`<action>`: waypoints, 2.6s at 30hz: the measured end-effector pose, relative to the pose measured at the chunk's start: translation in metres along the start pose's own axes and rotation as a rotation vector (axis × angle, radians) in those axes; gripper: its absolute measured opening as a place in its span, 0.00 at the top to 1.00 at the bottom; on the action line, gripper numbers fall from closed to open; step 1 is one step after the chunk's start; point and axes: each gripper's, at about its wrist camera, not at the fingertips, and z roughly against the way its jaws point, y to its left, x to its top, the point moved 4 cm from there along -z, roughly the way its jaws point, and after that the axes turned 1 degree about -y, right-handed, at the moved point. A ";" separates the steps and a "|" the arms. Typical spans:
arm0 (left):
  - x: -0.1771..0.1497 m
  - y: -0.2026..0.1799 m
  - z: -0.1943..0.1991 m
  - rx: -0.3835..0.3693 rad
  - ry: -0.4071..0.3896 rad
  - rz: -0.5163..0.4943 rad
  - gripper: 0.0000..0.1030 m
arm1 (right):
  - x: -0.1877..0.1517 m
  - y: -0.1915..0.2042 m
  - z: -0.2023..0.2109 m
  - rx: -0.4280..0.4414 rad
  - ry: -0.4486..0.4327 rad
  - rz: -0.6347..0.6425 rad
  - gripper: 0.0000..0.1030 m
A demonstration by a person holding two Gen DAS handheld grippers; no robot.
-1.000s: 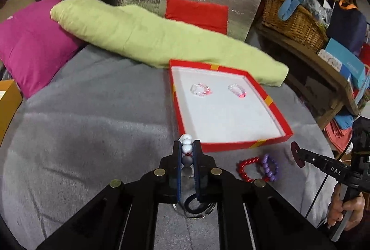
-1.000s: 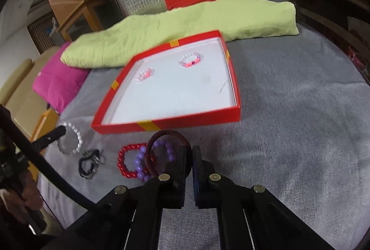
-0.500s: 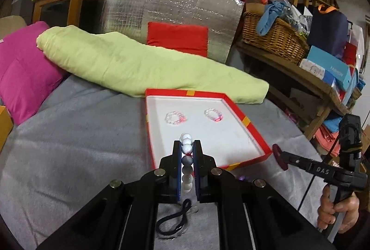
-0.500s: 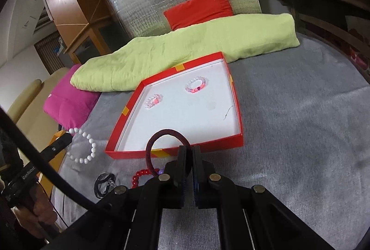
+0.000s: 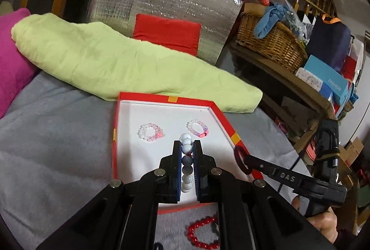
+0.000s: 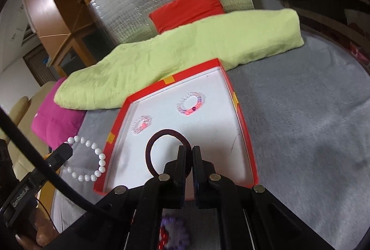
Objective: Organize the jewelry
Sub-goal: 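Lower both held bracelets into the red box and open both tools, then withdraw both tools from the box toward the purple and black bracelets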
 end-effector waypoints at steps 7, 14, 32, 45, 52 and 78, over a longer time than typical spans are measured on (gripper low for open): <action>-0.004 -0.008 -0.031 0.087 0.079 -0.097 0.91 | 0.007 -0.005 -0.030 -0.036 0.046 -0.013 0.95; -0.015 0.009 -0.058 0.125 0.176 -0.052 0.90 | 0.012 -0.009 -0.049 -0.059 0.074 -0.032 0.95; -0.015 0.020 -0.053 0.192 0.165 -0.065 0.65 | 0.022 -0.017 -0.028 -0.036 0.028 -0.101 0.75; -0.007 0.030 -0.009 0.295 0.081 -0.095 0.46 | 0.015 -0.014 0.010 -0.007 0.017 -0.018 0.75; -0.022 0.035 0.022 0.324 0.084 -0.136 0.45 | -0.003 -0.009 0.038 0.026 0.027 0.031 0.75; -0.081 0.024 0.065 0.202 0.209 -0.215 0.45 | -0.079 -0.001 0.041 0.039 0.219 0.036 0.75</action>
